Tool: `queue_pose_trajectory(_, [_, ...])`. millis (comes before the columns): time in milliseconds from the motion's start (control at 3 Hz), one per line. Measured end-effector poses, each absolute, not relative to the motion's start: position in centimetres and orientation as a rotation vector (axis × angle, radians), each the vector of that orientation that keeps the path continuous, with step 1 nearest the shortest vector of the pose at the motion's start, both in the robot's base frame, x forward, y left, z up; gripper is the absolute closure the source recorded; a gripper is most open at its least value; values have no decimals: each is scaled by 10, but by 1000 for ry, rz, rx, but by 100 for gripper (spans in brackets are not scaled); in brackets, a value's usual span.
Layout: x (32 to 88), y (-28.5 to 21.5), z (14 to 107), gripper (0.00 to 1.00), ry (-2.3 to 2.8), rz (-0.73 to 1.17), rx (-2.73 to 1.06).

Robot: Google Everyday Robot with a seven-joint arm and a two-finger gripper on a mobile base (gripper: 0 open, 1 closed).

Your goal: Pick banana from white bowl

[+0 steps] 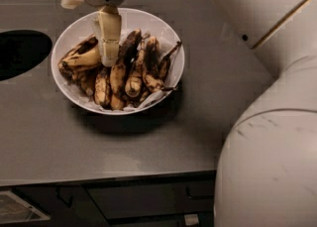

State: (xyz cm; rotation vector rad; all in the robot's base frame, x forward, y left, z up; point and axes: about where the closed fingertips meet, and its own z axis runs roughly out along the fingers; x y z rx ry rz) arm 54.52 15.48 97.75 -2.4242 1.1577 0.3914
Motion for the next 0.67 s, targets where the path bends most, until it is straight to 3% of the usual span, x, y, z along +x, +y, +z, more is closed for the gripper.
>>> queue_pose_trajectory(667, [551, 154, 961, 0, 1169, 478, -2436])
